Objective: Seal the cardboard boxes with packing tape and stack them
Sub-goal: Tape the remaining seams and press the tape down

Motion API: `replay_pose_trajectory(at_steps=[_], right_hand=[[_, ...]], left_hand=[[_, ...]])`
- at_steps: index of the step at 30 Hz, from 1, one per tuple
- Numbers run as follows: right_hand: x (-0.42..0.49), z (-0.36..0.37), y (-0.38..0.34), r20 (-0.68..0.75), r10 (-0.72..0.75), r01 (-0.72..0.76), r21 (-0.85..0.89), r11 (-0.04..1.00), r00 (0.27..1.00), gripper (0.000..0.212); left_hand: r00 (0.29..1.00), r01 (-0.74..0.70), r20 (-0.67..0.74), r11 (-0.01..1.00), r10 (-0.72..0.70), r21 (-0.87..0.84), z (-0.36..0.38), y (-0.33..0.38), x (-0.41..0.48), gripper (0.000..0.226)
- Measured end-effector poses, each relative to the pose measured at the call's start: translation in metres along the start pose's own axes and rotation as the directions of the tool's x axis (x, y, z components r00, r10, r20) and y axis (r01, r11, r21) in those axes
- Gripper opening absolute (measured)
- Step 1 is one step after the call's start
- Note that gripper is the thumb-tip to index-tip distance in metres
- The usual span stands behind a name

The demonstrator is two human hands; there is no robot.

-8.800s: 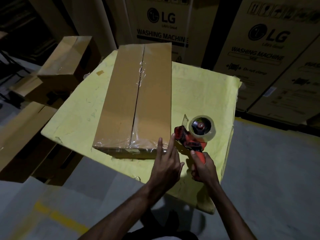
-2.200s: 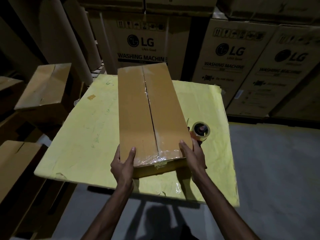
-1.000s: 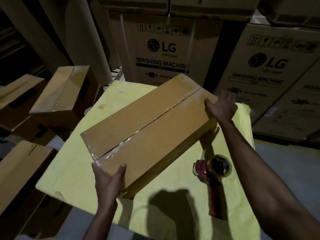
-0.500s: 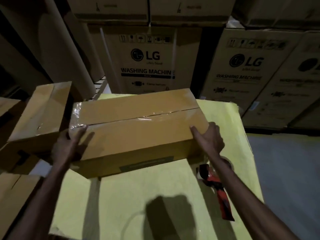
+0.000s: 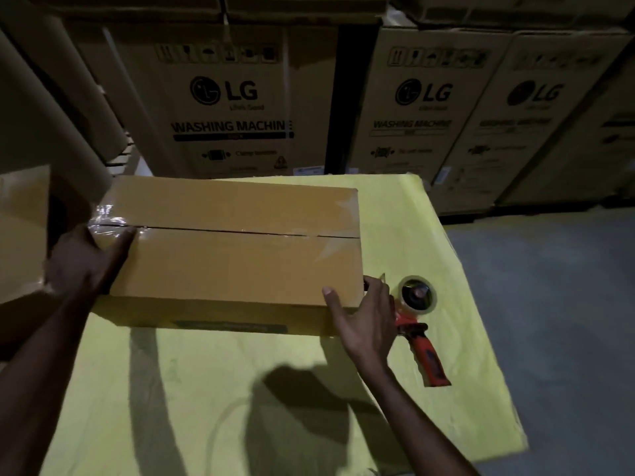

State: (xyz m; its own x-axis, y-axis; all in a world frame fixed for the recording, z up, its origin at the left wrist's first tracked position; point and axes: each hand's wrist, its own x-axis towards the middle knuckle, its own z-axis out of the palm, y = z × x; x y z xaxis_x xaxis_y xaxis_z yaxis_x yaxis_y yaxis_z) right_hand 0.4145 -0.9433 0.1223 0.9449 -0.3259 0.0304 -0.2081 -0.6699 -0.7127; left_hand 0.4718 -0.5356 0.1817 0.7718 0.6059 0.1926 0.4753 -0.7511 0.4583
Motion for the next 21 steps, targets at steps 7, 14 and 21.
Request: replay_pose_trajectory(at_steps=[7,14,21], right_hand=[[0.026,-0.023,0.084,-0.375,0.382,-0.239,0.373,0.896,0.845,0.037],[0.028,-0.028,0.199,0.020,0.482,-0.459,-0.270,0.846,0.876,0.050],[0.031,-0.029,0.191,0.104,0.420,-0.395,-0.203,0.896,0.901,0.016]], left_hand=[[0.932,-0.345,-0.205,0.904,0.299,-0.251,0.092,-0.122,0.063,0.061],[0.761,-0.629,-0.135,0.671,0.634,-0.394,0.023,0.075,-0.142,0.023],[0.714,-0.647,-0.147,0.564,0.685,-0.514,0.062,0.105,-0.221,0.018]])
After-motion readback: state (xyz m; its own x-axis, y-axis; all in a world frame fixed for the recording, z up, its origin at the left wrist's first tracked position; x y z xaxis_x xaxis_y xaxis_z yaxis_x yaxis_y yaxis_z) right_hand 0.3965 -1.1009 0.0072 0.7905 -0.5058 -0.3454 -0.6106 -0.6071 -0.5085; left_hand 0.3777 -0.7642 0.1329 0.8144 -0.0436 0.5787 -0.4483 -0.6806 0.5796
